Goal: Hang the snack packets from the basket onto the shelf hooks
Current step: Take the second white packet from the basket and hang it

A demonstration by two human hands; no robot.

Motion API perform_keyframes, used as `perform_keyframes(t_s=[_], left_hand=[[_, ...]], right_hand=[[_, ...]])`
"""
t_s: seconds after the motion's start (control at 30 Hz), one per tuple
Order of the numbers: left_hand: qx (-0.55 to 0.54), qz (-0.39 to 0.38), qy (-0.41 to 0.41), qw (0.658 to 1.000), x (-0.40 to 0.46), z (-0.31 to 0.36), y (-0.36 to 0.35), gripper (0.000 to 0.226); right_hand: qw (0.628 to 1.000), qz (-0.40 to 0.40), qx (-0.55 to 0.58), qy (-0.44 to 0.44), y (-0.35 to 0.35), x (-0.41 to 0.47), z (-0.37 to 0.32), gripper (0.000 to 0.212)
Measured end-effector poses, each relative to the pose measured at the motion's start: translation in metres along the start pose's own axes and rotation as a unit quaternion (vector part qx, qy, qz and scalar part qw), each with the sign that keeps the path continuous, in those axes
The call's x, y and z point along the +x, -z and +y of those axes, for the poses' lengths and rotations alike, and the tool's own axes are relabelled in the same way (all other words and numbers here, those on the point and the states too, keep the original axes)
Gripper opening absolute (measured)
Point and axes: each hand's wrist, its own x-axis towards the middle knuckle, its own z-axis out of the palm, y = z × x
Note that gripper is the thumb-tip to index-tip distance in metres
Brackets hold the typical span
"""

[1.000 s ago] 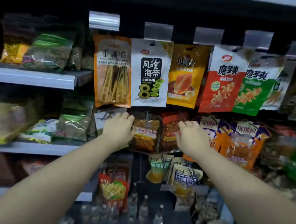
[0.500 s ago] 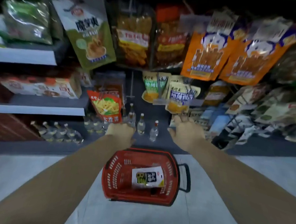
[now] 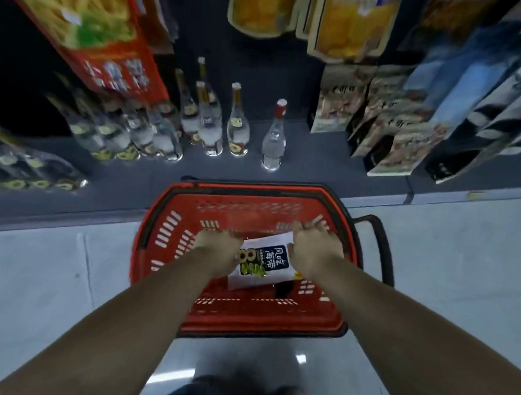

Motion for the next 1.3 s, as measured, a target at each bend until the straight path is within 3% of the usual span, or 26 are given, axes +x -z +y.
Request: perform_keyframes(t_s=[0.13, 0.23, 0.3, 0.43, 0.5, 0.67, 0.8, 0.9, 1.0, 1.07, 1.1, 1.2, 1.3], left_hand=[[0.034, -0.033, 0.002, 0.999, 0.089, 0.019, -0.074, 0.032], [0.030, -0.055, -0.019, 0.998, 0.156, 0.029, -0.118, 0.038], [0.044, -0.043, -0.045, 0.997, 0.193, 0.030, -0.138, 0.050], [0.023, -0.027, -0.098, 0.995, 0.237, 0.034, -0.162, 0.101], [-0.007, -0.022, -0.103, 0.994, 0.244, 0.036, -0.168, 0.114], [-0.117, -0.049, -0.099, 0.987, 0.244, 0.037, -0.157, 0.108], [-0.206, -0.047, -0.103, 0.972, 0.237, 0.018, -0.153, 0.079], [-0.363, -0.003, -0.063, 0.930, 0.215, -0.010, -0.155, 0.061], [-0.559, 0.023, -0.014, 0.829, 0.184, -0.039, -0.155, 0.048], [-0.654, 0.034, -0.013, 0.756, 0.165, -0.051, -0.150, 0.044], [-0.676, 0.041, -0.013, 0.735, 0.157, -0.055, -0.146, 0.044], [-0.710, 0.069, -0.014, 0.701, 0.144, -0.060, -0.137, 0.046], [-0.731, 0.091, -0.010, 0.676, 0.135, -0.064, -0.136, 0.039]], right_hand=[[0.998, -0.046, -0.045, -0.010, -0.097, 0.064, 0.008, 0.056], [0.996, -0.036, -0.082, -0.006, -0.145, 0.104, 0.018, 0.048], [0.996, -0.012, -0.087, -0.002, -0.164, 0.122, 0.025, 0.042], [0.995, 0.006, -0.099, 0.010, -0.185, 0.138, 0.036, 0.040], [0.996, 0.004, -0.093, 0.007, -0.189, 0.139, 0.038, 0.039], [0.995, 0.021, -0.093, -0.005, -0.187, 0.138, 0.038, 0.037], [0.996, 0.026, -0.082, -0.004, -0.181, 0.135, 0.035, 0.029], [0.997, 0.007, -0.083, 0.010, -0.177, 0.130, 0.029, 0.024], [0.998, -0.009, -0.057, 0.010, -0.173, 0.125, 0.022, 0.034], [0.999, -0.018, 0.046, -0.001, -0.173, 0.130, 0.017, 0.048], [0.989, -0.022, 0.148, -0.004, -0.173, 0.134, 0.012, 0.055], [0.878, -0.043, 0.476, 0.042, -0.162, 0.147, -0.006, 0.055], [0.807, -0.030, 0.588, 0.044, -0.144, 0.154, -0.019, 0.028]])
